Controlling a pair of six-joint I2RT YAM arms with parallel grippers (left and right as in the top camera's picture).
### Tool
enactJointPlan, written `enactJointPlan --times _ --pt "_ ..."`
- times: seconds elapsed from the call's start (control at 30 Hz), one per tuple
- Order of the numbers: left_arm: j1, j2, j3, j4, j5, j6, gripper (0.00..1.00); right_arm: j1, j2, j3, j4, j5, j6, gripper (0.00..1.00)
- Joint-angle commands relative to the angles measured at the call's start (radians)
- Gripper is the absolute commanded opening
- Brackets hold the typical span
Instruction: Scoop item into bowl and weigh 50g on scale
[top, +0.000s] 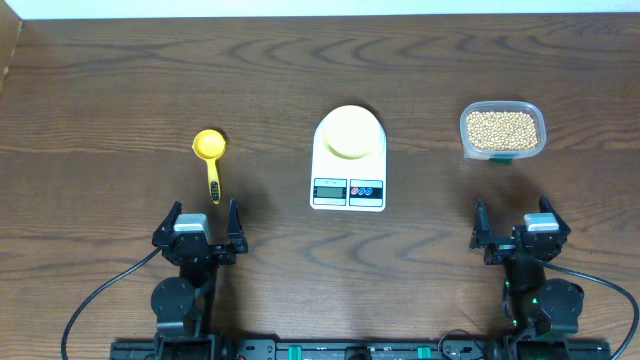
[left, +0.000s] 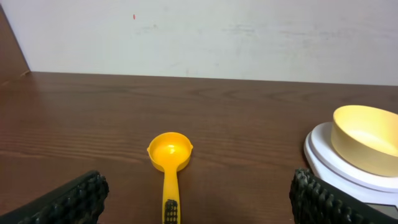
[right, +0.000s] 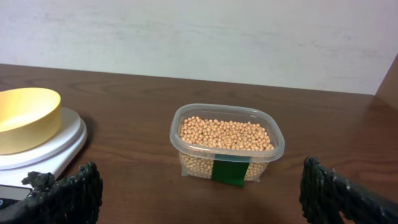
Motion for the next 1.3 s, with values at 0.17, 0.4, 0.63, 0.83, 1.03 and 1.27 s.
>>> enactJointPlan --times 0.17,0.4,0.63,0.83,1.03,1.27 --pt "0.002 -0.005 0.041 -0.029 0.024 -0.029 0.95 0.007 -0.005 -0.002 -0.003 0.011 -0.008 0.99" --pt "0.002 0.042 0.119 -0.050 0.024 -0.031 0.95 0.007 -0.005 -0.002 -0.003 0.011 -0.008 0.99" --pt "0.002 0.214 0.241 -0.051 0.024 -0.031 0.95 0.007 -0.005 -0.002 -0.003 0.011 -0.008 0.99" --pt "0.002 0.368 0.346 -0.051 0.024 -0.032 0.95 0.007 -0.005 -0.002 -0.003 0.011 -0.008 0.99" --pt "0.003 0.508 0.485 -0.108 0.024 -0.054 0.95 0.007 -0.005 -0.002 -0.003 0.011 -0.008 0.99" --pt "0.003 0.849 0.907 -0.440 0.024 -0.053 0.95 0.007 -0.005 -0.002 -0.003 0.011 -0.008 0.99"
